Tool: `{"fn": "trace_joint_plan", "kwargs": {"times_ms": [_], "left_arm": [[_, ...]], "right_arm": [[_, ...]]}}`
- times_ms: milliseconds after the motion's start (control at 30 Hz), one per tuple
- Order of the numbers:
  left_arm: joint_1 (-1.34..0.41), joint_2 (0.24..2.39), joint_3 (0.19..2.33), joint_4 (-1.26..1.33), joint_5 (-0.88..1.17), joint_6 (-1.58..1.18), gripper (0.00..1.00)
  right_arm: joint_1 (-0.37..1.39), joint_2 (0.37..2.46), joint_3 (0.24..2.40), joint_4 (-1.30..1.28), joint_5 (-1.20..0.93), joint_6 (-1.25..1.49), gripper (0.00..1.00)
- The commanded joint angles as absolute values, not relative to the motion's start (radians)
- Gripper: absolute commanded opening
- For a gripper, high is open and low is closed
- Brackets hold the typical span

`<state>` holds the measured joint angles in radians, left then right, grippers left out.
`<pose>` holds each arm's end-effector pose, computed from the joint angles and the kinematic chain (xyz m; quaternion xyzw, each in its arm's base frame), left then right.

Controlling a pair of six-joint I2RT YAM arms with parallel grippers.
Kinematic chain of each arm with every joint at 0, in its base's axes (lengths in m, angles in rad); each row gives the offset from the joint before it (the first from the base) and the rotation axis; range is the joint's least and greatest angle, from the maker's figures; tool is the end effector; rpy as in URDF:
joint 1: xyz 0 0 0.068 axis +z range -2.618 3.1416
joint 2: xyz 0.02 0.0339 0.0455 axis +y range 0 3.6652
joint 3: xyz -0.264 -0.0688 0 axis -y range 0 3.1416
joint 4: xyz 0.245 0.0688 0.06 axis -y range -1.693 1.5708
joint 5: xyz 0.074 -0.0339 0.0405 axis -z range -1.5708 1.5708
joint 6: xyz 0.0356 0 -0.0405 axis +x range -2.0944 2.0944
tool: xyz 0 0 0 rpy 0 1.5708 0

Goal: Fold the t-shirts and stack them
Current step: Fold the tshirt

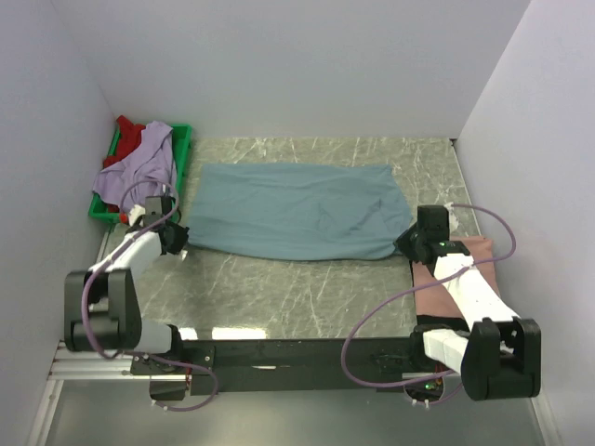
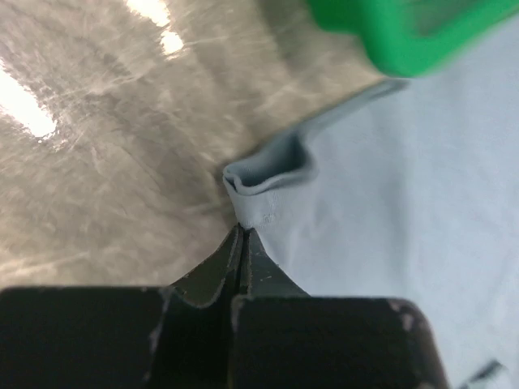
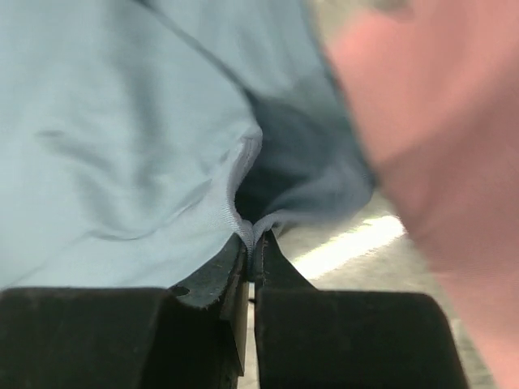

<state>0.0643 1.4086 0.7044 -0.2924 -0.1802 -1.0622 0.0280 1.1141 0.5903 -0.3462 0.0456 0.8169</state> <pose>0.2612 0.0232 0.1696 -0.5315 0.7940 -0.0592 0.2889 0.2164 0.0044 0.1961 0.3681 0.8639 0.1212 0.3218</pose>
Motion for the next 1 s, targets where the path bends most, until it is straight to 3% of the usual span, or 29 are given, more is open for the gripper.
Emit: {"fn": "trace_joint_plan", "kwargs": {"times_ms": [0, 500, 733, 967], "left_arm": [[0.069, 1.245, 0.799, -0.360, -0.218, -1.019, 0.00], [0.091, 0.795, 1.089, -0.603, -0.170, -0.951, 0.01], [0.091, 0.853, 1.411, -0.634, -0.132, -0.950, 0.00], [0.092, 0.994, 1.538, -0.536, -0.103, -0.962, 0.00]], "right_arm": [[0.021, 1.023, 0.705, -0.385, 0.046, 0.766, 0.00], [0.017, 0.772, 1.185, -0.732, 0.005, 0.670, 0.00], [0.017, 0.810, 1.492, -0.802, 0.003, 0.649, 0.00], [0.017, 0.951, 1.600, -0.666, -0.058, 0.641, 0.00]]}}
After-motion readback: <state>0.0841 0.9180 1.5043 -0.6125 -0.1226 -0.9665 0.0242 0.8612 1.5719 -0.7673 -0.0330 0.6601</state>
